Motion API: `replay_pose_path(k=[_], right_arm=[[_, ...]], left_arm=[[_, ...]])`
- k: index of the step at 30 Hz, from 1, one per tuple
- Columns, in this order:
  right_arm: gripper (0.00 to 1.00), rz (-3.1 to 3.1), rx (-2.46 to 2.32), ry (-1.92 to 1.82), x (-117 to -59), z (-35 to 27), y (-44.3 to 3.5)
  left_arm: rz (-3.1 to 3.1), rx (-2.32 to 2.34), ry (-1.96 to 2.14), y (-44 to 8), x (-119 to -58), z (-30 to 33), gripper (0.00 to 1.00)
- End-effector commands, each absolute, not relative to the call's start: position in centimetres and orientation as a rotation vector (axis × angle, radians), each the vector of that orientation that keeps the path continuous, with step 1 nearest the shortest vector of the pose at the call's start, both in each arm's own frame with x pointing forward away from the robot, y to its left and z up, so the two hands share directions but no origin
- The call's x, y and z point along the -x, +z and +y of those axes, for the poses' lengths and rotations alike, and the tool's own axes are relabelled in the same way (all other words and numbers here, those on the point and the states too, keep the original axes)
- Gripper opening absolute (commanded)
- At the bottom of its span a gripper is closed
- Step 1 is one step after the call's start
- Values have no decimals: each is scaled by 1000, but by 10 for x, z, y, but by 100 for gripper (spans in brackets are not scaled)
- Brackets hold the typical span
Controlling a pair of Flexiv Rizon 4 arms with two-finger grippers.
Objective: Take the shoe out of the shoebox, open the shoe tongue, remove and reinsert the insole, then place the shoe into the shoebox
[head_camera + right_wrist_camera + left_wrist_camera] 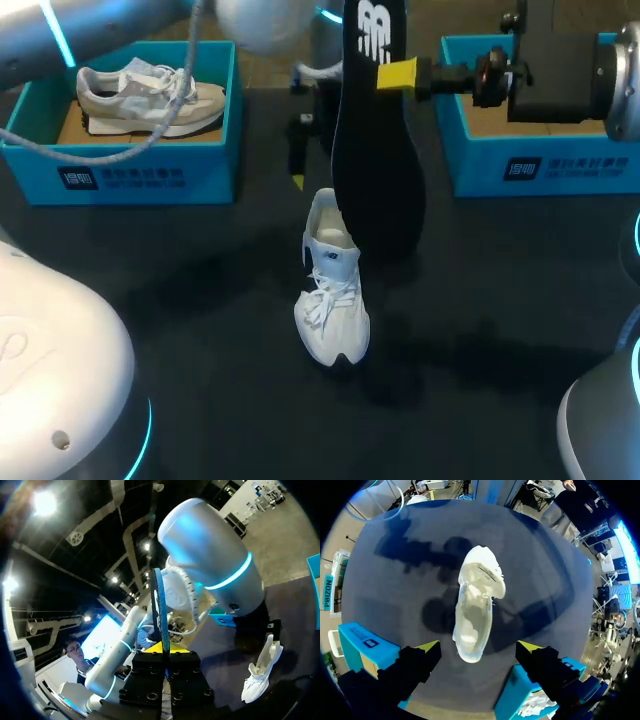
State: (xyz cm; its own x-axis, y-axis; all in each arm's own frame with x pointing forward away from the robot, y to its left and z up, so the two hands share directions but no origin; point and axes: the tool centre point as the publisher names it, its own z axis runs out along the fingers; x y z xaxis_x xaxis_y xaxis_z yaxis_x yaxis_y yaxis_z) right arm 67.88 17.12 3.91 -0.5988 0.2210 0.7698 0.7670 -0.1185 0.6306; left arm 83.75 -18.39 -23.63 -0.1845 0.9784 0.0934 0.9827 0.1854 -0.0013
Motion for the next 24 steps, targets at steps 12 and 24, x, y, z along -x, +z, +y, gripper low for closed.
replay_pose_path(k=[12, 24], right_arm=[[0, -1623, 1206, -1708, -737, 167, 42], [0, -1472, 1351, -1607, -785, 160, 25]], left_arm=[[-2468, 2102, 173, -190, -845, -124, 100], [-2580, 2247, 332, -127, -843, -95, 100]])
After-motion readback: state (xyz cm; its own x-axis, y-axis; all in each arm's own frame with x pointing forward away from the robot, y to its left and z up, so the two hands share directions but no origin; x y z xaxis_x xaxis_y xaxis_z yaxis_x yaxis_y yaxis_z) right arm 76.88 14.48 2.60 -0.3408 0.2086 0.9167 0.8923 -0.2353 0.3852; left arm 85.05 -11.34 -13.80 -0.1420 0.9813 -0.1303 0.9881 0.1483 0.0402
